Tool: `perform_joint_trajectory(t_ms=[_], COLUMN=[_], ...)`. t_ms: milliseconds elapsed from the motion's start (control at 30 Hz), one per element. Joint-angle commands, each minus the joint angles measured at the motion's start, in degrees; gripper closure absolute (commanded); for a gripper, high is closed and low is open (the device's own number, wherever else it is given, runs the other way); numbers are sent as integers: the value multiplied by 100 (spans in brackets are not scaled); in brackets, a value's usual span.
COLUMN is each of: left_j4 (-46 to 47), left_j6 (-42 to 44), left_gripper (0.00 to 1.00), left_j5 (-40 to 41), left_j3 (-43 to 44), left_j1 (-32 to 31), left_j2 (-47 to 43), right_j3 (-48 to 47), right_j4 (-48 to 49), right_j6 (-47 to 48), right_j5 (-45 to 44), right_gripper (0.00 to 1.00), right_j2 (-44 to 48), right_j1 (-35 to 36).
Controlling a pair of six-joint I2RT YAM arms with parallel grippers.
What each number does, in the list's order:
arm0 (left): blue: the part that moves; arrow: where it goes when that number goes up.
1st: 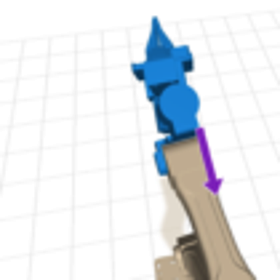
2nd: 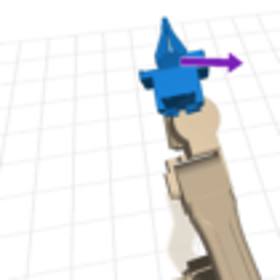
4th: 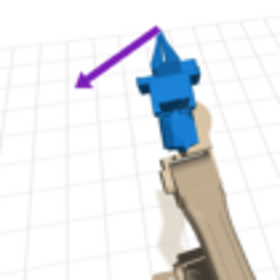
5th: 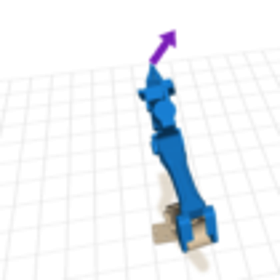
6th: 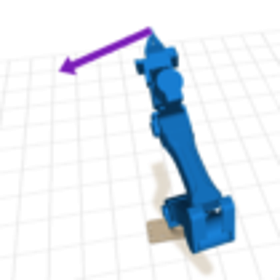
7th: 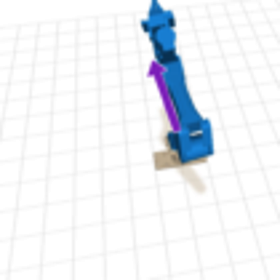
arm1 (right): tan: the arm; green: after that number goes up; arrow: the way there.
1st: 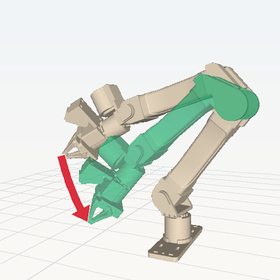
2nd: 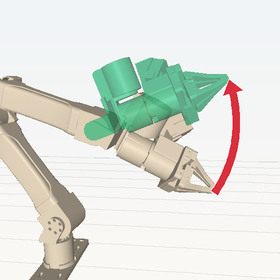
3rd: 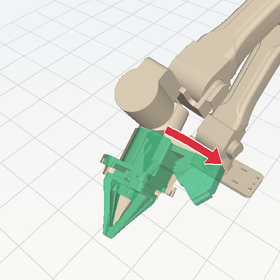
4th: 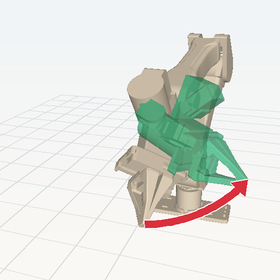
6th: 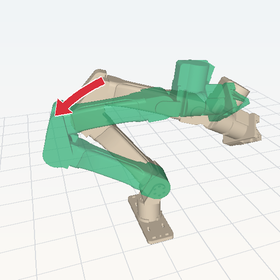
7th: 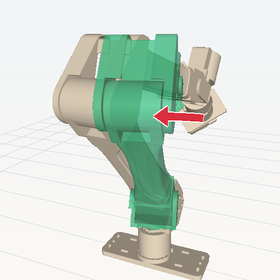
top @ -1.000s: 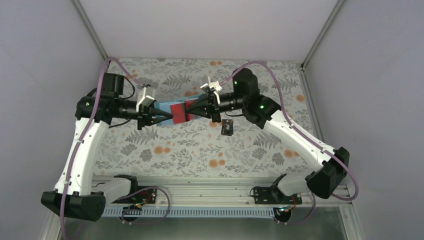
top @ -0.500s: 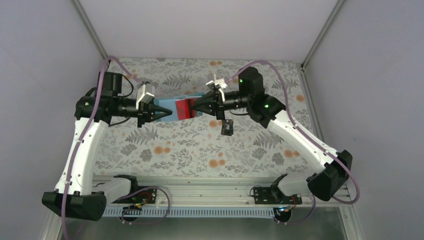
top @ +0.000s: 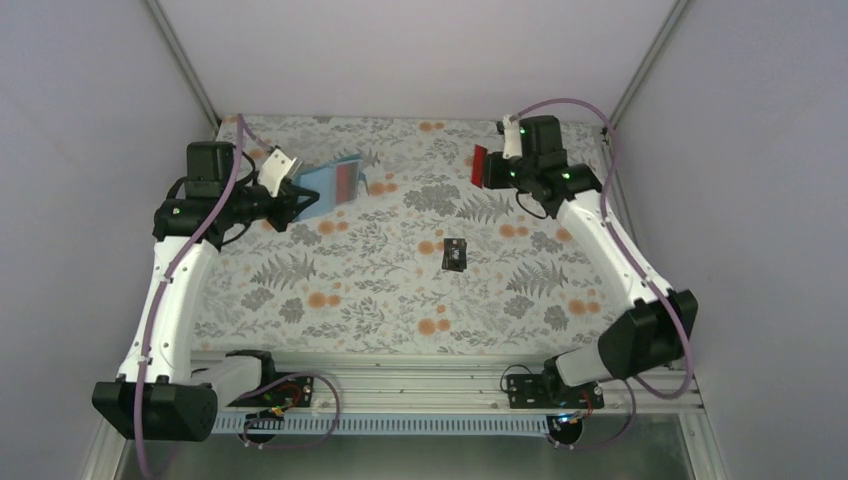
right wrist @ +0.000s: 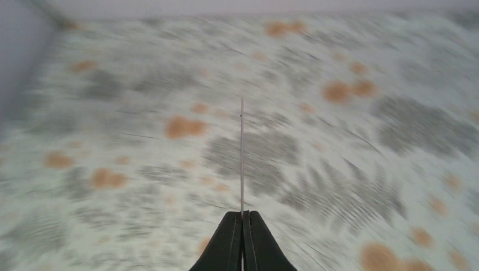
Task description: Take the credit cards out of the card holder
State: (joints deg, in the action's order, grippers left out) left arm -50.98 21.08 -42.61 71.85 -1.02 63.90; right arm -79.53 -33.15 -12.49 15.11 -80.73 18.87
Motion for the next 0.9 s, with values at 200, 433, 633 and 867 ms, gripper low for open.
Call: perform_joint_trajectory(t_ms=[200,433,633,867], left_j4=[258,236,229,211], left_j6=[-218,-205,-192,-175], left_gripper=[98,98,98,98], left_j5=[145,53,-9,-47], left_j3=[66,72,63,53], left_j1=[9,9,14,13], left_j2=[10,-16,-26,-31], right_j3=[-7,225,-105,-576], right_j4=[-2600,-3285,-3308,-3237], right_j6=[-1033,-1449,-1596,-1600], right_j5=[-3538,-4255,-4161,-3847], right_gripper=[96,96,96,96], right_j2=[-1399,-2597,-3425,-4227], right_j1=[14,285,720,1117])
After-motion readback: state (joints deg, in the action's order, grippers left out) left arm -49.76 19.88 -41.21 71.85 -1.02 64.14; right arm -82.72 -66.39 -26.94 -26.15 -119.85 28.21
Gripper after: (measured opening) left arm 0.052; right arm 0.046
